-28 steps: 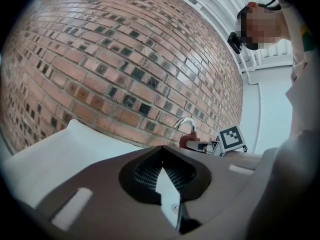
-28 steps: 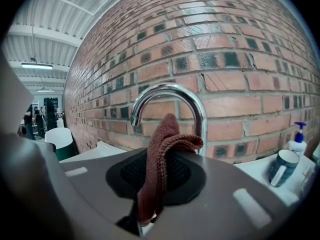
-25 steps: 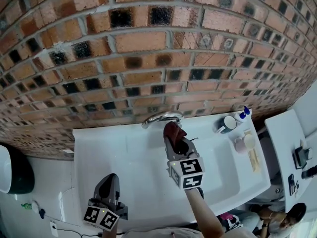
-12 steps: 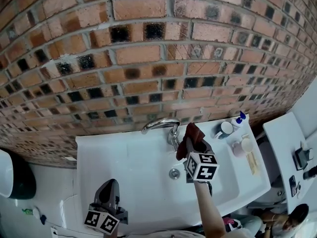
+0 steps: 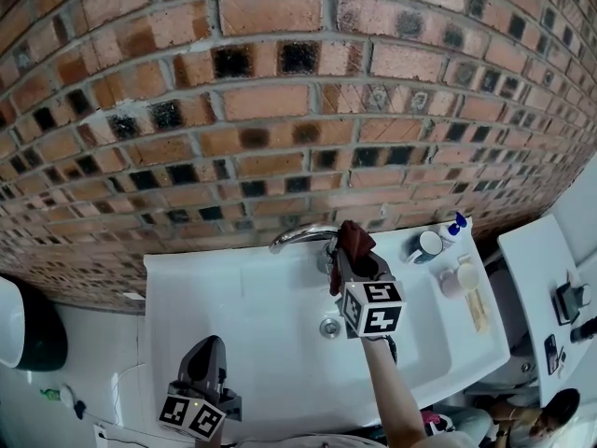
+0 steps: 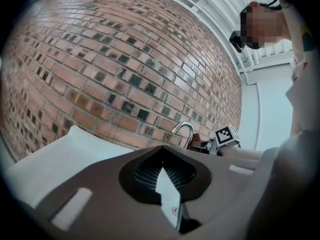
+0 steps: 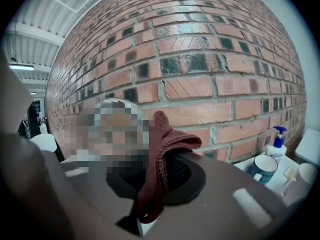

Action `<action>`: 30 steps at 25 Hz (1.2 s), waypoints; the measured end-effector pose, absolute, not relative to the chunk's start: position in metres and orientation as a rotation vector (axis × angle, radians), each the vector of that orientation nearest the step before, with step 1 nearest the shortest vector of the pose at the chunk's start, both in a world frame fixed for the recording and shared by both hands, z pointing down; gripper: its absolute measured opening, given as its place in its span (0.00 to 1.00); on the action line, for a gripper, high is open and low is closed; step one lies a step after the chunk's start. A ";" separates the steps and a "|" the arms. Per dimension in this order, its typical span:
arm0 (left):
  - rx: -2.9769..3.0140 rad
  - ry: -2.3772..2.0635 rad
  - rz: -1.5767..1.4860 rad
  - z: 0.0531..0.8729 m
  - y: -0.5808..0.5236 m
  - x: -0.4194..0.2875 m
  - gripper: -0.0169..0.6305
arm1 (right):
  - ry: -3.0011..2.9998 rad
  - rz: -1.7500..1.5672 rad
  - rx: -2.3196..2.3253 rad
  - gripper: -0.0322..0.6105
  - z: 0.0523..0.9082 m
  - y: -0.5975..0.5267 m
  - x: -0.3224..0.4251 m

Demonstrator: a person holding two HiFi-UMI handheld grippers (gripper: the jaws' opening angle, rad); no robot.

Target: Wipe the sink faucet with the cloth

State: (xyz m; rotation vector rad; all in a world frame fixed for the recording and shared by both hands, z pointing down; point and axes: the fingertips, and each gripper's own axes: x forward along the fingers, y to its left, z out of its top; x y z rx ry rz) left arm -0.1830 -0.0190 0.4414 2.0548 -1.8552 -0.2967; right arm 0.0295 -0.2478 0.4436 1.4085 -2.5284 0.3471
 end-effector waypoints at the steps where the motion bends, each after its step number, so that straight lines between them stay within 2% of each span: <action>1: 2.051 -1.858 -0.298 0.442 -0.018 -0.184 0.04 | -2.539 0.331 1.415 0.13 0.436 -0.247 0.028; 10: 2.061 -1.851 -0.321 0.439 -0.013 -0.181 0.04 | -2.678 0.156 1.389 0.13 0.366 -0.222 0.002; 15: 2.060 -1.856 -0.329 0.436 -0.007 -0.183 0.04 | -2.753 0.168 1.314 0.13 0.349 -0.207 -0.025; 24: 2.018 -1.891 -0.333 0.441 0.003 -0.201 0.04 | -2.782 0.130 1.155 0.13 0.346 -0.188 -0.078; 30: 1.998 -1.897 -0.331 0.445 0.006 -0.207 0.04 | -2.764 0.151 1.047 0.13 0.378 -0.178 -0.117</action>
